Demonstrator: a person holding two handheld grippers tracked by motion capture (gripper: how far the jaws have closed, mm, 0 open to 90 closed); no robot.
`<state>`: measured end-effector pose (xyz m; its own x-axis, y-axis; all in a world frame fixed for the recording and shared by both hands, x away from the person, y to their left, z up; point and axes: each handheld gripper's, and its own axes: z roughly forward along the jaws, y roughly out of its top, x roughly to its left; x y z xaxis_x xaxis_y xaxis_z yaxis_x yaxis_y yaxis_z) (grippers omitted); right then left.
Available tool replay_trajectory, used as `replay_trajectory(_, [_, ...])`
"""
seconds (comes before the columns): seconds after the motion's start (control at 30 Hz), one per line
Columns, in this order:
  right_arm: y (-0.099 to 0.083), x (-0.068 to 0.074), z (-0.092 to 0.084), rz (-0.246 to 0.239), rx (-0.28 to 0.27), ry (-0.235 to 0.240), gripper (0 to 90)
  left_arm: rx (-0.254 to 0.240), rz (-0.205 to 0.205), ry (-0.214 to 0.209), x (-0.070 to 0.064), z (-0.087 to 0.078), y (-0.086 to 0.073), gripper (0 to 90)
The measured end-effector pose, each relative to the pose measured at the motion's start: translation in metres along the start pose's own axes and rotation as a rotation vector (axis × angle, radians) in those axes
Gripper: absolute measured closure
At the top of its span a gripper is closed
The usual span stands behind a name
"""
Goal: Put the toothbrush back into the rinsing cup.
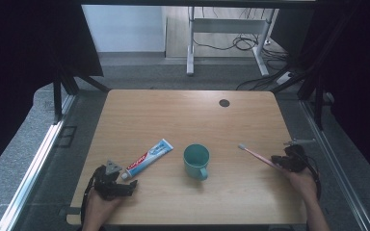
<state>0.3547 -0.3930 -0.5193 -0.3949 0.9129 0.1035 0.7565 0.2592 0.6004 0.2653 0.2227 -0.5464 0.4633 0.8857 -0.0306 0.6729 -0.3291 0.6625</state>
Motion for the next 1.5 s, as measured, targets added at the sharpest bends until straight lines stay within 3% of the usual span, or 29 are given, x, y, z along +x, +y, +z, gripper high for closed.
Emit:
replay_trajectory(0.27, [-0.013, 0.015, -0.010, -0.018, -0.010, 0.035, 87.7, 0.002, 0.002, 0.001, 0.000, 0.000, 0.000, 0.0])
replay_trajectory(0.53, [-0.011, 0.017, -0.017, -0.043, -0.009, 0.037, 81.3, 0.003, 0.002, 0.002, 0.000, 0.000, 0.000, 0.0])
replay_trajectory(0.9, [0.007, 0.020, -0.019, -0.112, 0.157, 0.081, 65.4, 0.002, -0.001, 0.002, 0.000, 0.000, 0.000, 0.0])
replay_trajectory(1.17, [0.024, 0.022, -0.008, -0.183, 0.284, 0.071, 59.2, 0.001, -0.001, 0.001, 0.000, 0.000, 0.000, 0.0])
replay_trajectory(1.37, [0.036, 0.026, 0.000, -0.234, 0.361, 0.049, 62.2, 0.001, -0.001, 0.002, 0.000, 0.000, 0.000, 0.0])
replay_trajectory(1.5, [0.042, 0.028, 0.005, -0.239, 0.409, 0.054, 66.0, 0.001, -0.001, 0.002, 0.000, 0.000, 0.000, 0.0])
